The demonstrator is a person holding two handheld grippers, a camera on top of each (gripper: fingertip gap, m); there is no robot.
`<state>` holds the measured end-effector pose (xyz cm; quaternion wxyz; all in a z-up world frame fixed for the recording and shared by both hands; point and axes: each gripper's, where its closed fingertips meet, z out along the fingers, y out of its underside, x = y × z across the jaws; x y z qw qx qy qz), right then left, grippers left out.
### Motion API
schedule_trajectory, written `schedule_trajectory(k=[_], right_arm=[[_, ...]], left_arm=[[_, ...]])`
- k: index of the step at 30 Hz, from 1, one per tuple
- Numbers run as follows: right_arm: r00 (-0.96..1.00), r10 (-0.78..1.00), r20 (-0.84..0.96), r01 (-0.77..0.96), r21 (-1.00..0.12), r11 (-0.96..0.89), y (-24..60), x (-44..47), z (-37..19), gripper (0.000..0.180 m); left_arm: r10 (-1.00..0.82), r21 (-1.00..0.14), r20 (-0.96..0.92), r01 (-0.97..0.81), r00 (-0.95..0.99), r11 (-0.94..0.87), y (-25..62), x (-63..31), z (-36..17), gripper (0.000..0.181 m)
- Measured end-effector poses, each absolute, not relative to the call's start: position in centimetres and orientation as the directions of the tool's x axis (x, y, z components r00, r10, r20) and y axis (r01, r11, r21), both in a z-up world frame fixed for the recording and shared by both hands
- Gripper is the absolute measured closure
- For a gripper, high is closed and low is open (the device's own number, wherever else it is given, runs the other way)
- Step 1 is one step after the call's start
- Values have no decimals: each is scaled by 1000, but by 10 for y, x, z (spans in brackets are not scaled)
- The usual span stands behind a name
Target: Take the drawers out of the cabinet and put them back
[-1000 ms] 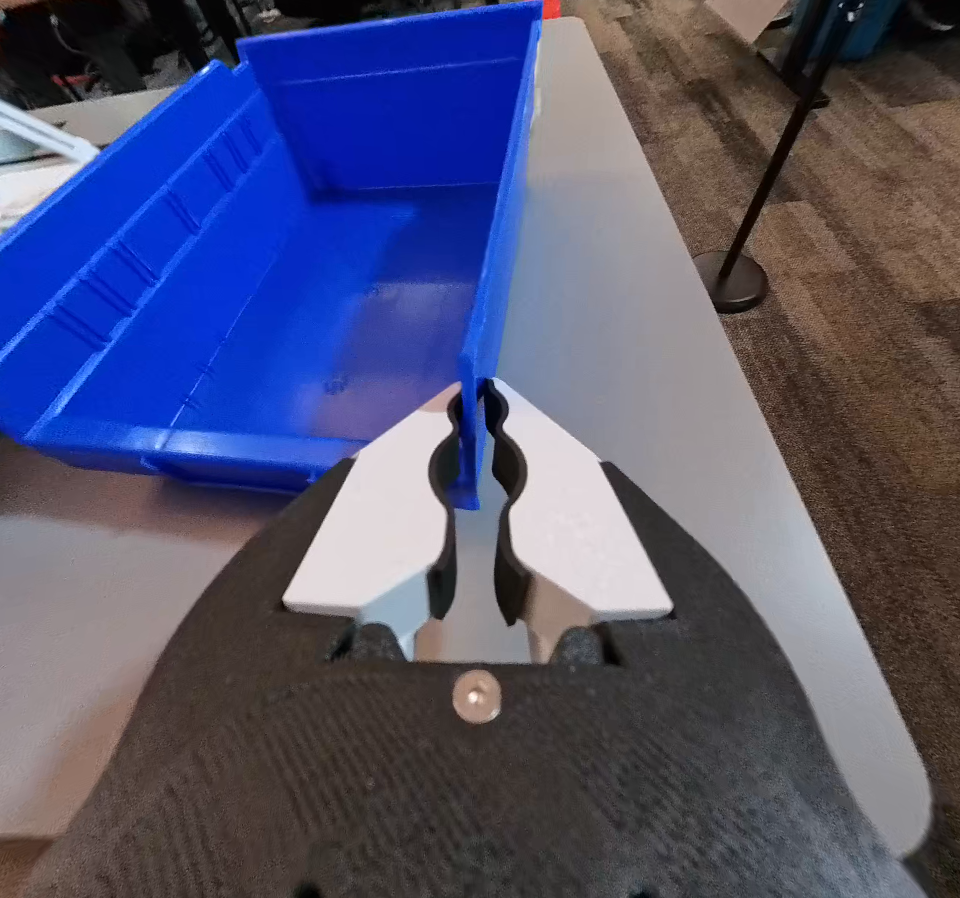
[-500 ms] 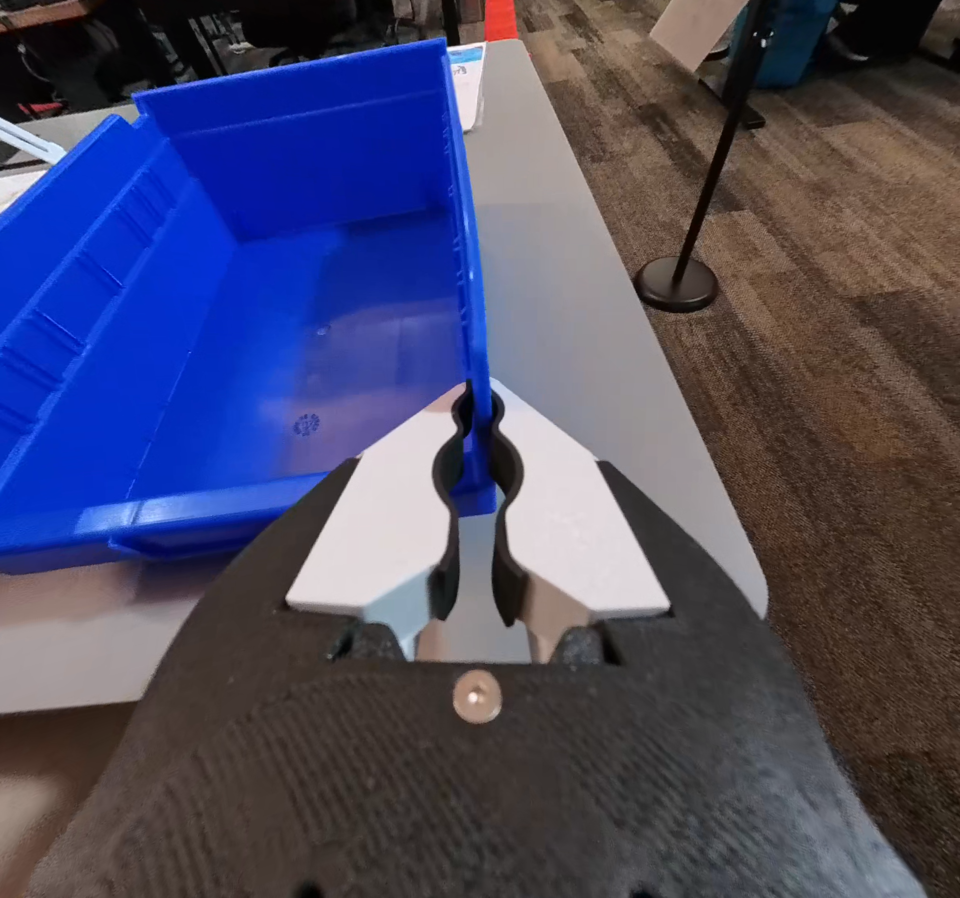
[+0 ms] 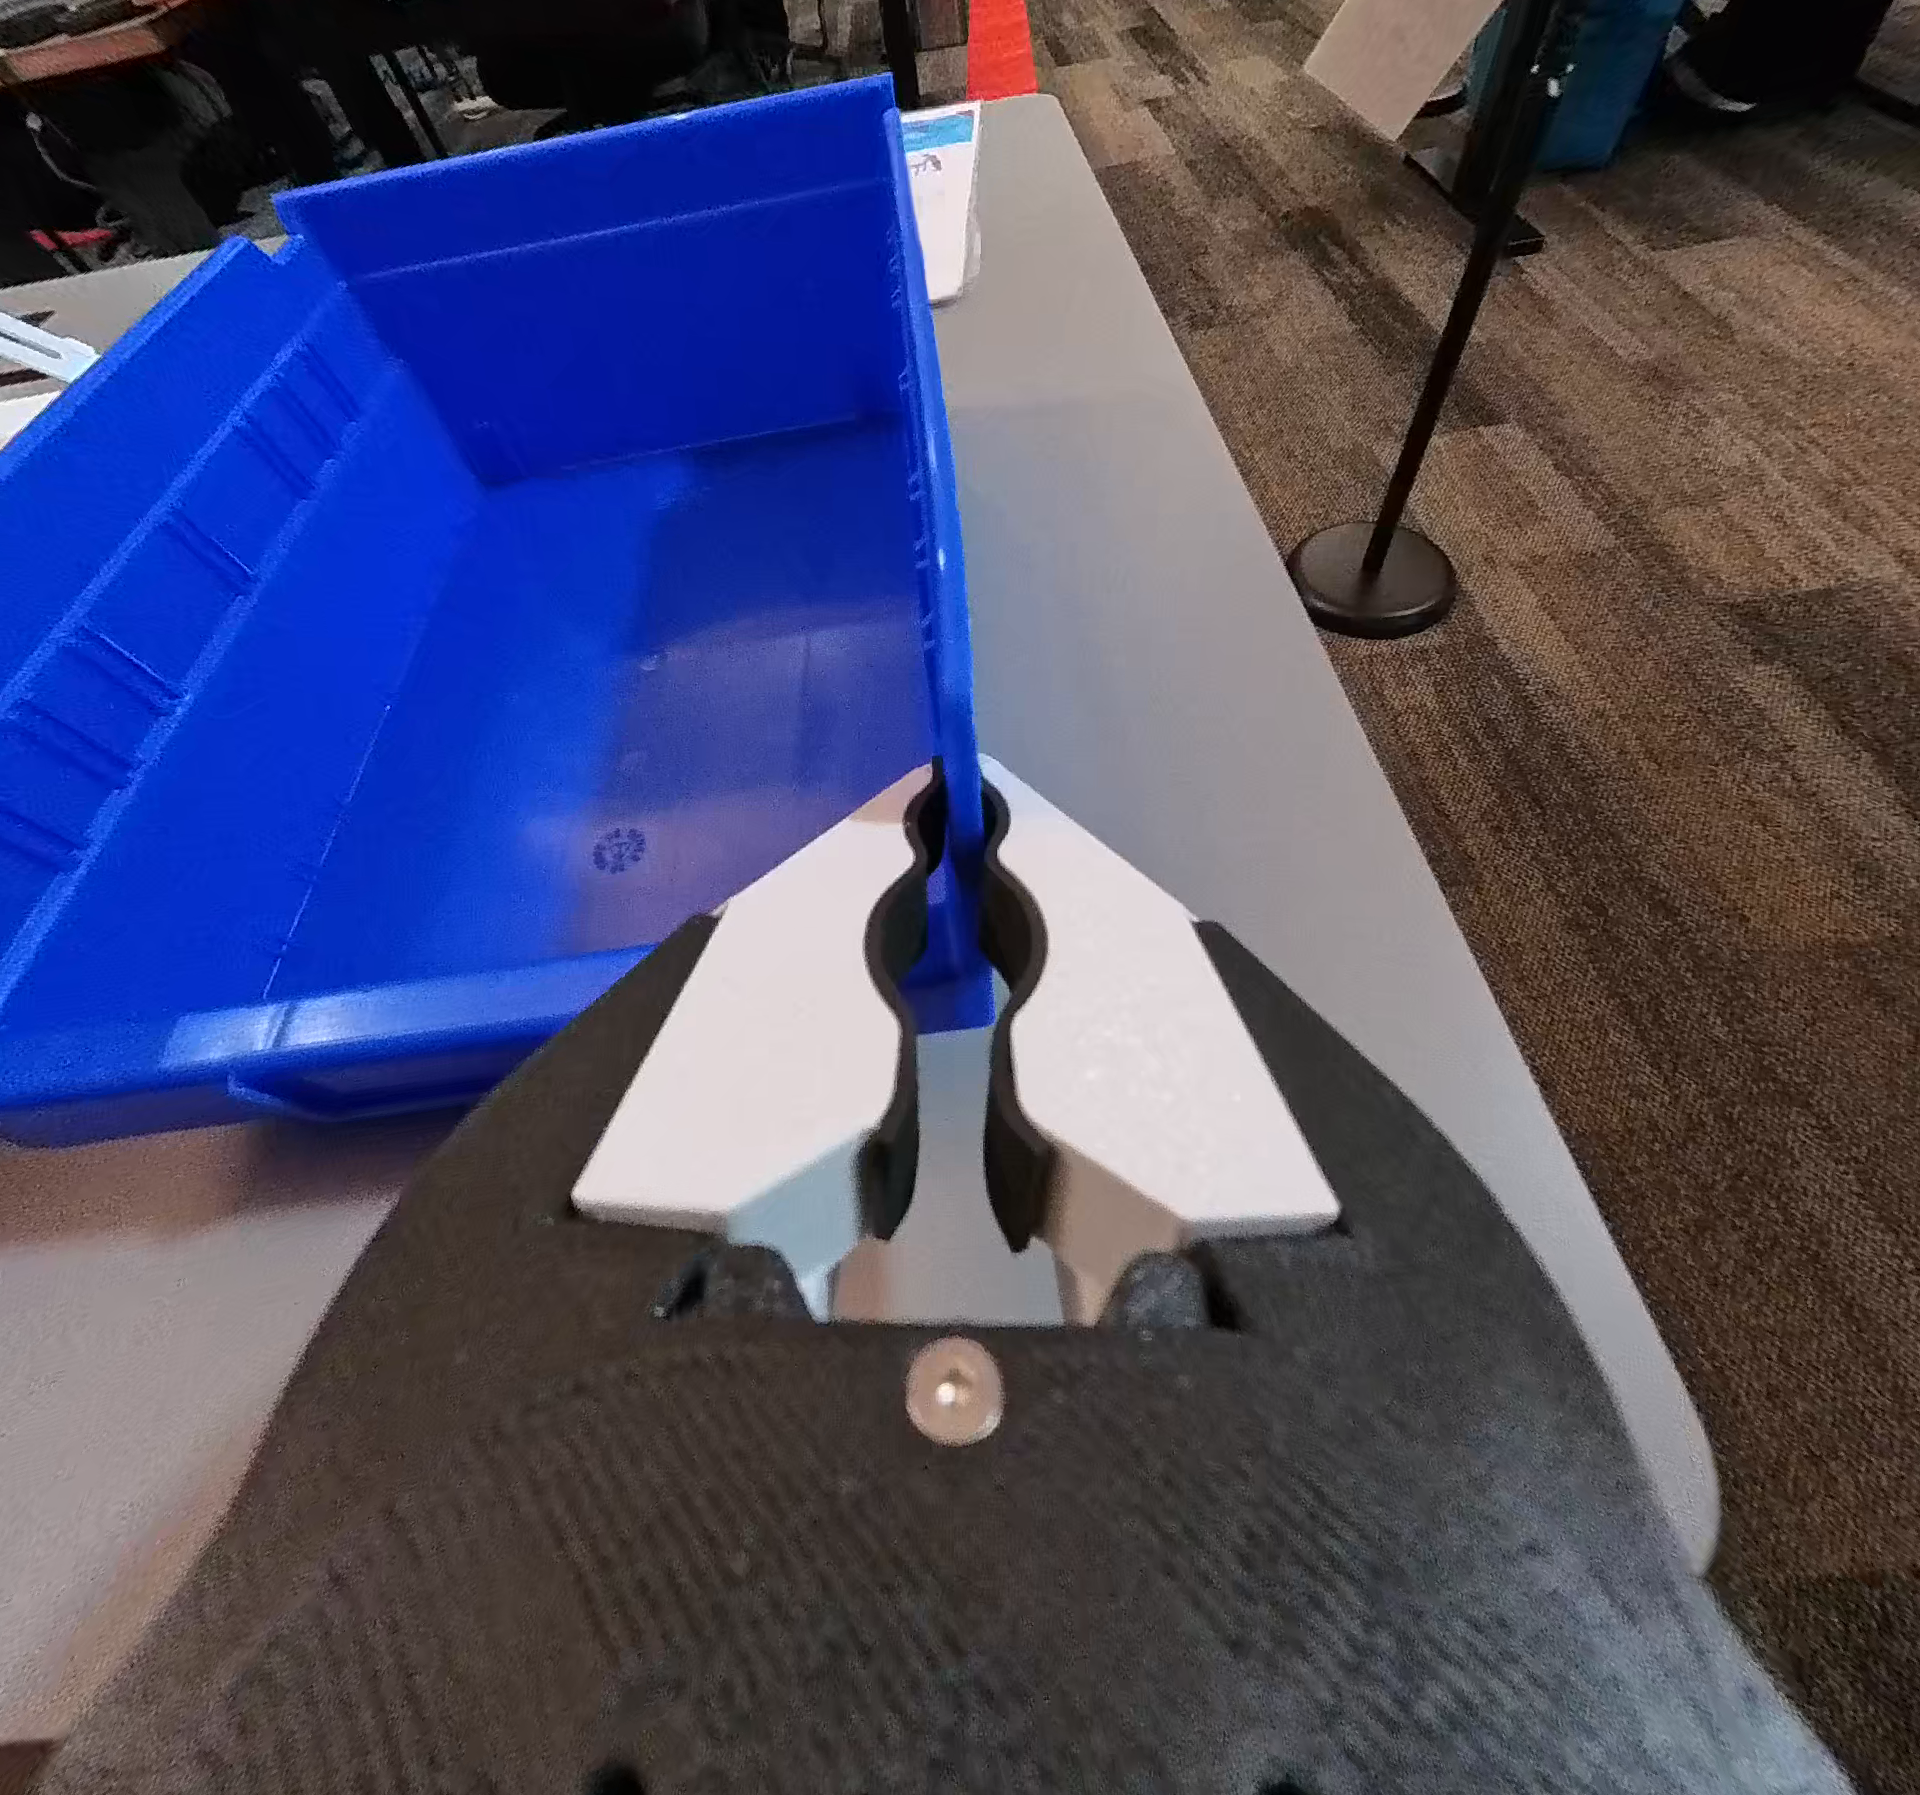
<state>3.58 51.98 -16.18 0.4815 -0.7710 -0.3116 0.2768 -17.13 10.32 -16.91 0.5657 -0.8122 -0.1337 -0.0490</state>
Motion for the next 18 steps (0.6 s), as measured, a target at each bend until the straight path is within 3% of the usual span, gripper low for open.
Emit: schedule_trajectory(k=[11,18], right_arm=[[651,743,-154,193,-913,-358,525,34,-162,179],[679,732,-56,226,-932,-282,526,37,-163,172]], left_arm=[[182,-905,236,284,954,-316,97,-176,-169,139],[165,-909,212,256,963,-329,102,-172,-169,139]])
